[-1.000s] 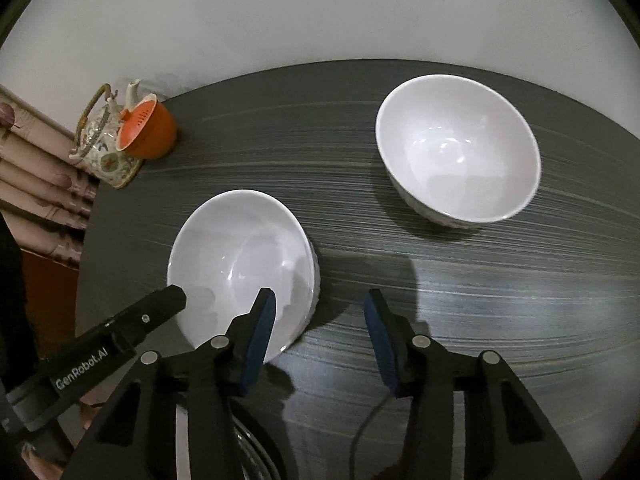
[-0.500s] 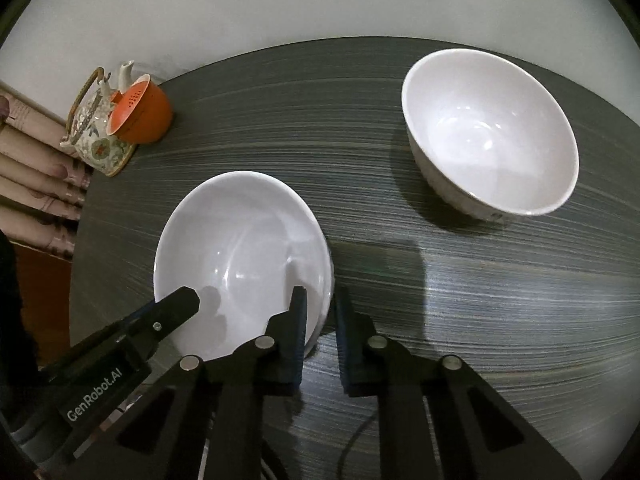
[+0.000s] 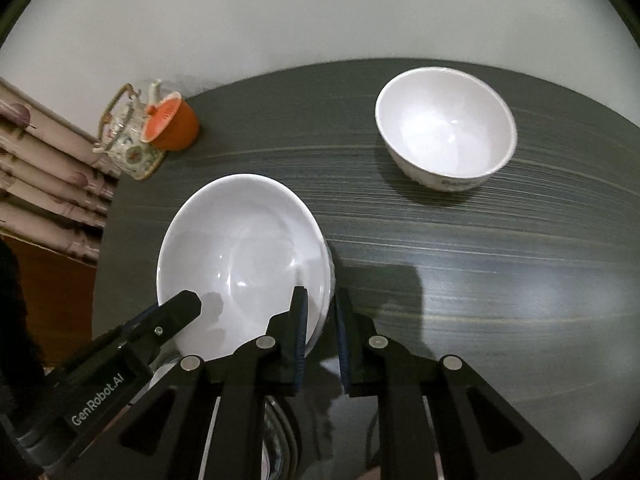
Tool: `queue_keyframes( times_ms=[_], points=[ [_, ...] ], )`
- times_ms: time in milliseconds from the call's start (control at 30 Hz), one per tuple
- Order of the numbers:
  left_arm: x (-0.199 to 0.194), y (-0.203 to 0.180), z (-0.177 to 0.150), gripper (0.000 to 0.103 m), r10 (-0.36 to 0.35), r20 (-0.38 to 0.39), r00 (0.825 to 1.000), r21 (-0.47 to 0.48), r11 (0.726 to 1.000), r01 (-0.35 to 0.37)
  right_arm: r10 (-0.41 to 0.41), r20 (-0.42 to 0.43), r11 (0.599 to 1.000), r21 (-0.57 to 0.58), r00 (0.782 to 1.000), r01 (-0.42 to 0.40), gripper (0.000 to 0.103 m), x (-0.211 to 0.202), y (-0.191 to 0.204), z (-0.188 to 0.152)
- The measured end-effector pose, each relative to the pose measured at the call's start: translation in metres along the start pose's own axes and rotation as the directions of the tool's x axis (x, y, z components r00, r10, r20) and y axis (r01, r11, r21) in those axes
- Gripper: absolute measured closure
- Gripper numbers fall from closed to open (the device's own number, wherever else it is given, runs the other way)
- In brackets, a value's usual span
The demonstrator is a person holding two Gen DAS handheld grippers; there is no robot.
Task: Organize plates and bowls
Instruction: 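Lift the white bowl with the right gripper and carry it over the pink-rimmed bowl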
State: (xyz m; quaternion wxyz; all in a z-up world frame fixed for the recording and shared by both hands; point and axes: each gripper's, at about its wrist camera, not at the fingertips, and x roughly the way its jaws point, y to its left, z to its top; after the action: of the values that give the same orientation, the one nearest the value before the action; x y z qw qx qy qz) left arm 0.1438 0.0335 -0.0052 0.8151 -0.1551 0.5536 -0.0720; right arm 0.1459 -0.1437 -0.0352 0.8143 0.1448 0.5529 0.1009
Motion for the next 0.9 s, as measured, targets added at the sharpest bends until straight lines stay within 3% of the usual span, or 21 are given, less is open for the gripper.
queue_keyframes(
  times_ms=[333, 667, 900],
  points=[
    [-0.057, -0.031, -0.049, 0.090, -0.044, 0.033, 0.999, 0.072, 0.997, 0.041, 0.024, 0.078, 1.000, 0.007, 0.997, -0.025, 0.089, -0.069, -0.005, -0.046],
    [-0.064, -0.074, -0.112, 0.090, -0.081, -0.009, 0.997, 0.157, 0.984, 0.081, -0.004, 0.127, 0.998, 0.060, 0.992, -0.004, 0.089, -0.117, -0.044, -0.112],
    [-0.056, -0.088, -0.143, 0.090, -0.077, -0.046, 0.996, 0.184, 0.979, 0.084, -0.034, 0.132, 0.994, 0.105, 0.991, 0.021, 0.089, -0.128, -0.072, -0.147]
  ],
)
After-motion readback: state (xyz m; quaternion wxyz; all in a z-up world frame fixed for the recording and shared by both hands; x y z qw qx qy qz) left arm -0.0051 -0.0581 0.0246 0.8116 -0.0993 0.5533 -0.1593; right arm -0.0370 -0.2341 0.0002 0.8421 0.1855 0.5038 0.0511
